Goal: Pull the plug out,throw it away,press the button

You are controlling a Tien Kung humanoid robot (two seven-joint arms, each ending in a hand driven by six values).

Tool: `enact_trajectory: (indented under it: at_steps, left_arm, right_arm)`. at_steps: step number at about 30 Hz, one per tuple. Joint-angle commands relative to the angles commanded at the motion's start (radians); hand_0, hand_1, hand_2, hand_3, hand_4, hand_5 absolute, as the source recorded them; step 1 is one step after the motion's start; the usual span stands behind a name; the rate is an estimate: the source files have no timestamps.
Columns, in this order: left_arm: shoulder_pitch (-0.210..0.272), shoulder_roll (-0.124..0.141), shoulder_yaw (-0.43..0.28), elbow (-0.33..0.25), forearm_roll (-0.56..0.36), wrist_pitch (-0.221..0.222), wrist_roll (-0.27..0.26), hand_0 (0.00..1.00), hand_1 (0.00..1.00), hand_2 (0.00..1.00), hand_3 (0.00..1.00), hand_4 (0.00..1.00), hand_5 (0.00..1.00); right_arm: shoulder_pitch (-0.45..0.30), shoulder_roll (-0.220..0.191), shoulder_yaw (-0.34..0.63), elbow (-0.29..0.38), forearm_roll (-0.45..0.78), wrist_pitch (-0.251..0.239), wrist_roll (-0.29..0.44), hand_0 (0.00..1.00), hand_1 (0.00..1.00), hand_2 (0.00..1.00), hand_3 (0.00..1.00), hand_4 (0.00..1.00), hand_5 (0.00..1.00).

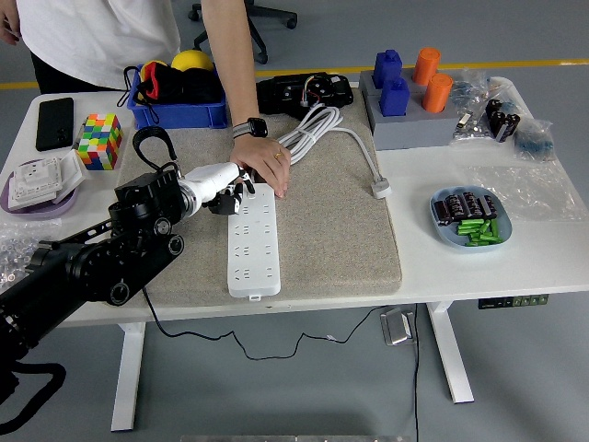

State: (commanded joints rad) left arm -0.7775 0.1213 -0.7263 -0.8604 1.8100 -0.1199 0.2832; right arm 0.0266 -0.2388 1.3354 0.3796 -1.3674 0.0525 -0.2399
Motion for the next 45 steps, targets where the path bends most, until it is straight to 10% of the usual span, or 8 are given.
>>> enact_trajectory:
  at_steps: [24, 39, 40, 45]
  left_arm:
    - [-0.008, -0.005, 0.042, 0.016, -0.015, -0.003, 0.004, 0.05, 0.018, 0.095, 0.682, 0.002, 0.002]
    - [0.118, 0.067, -0.25, -0.219, 0.12, 0.023, 0.007, 0.12, 0.088, 0.133, 0.702, 0.057, 0.002]
    - [0.135, 0.075, -0.273, -0.237, 0.123, 0.022, 0.004, 0.296, 0.357, 0.388, 0.742, 0.549, 0.002]
    - [0.218, 0.1, -0.382, -0.324, 0.128, 0.024, -0.007, 0.296, 0.357, 0.388, 0.742, 0.549, 0.002]
  right_arm:
    - [-0.001, 0.003, 0.002, -0.001, -0.001, 0.001, 0.0, 0.753, 0.705, 0.711, 0.728, 0.769, 0.658]
    - [-0.004, 0.004, 0.012, -0.001, -0.006, 0.0, 0.0, 0.753, 0.703, 0.711, 0.728, 0.769, 0.658]
    - [-0.004, 0.004, 0.013, -0.001, -0.007, 0.0, 0.0, 0.754, 0.704, 0.712, 0.727, 0.769, 0.658]
    - [0.0, 0.004, 0.013, 0.001, -0.008, 0.0, 0.0, 0.754, 0.704, 0.712, 0.727, 0.769, 0.658]
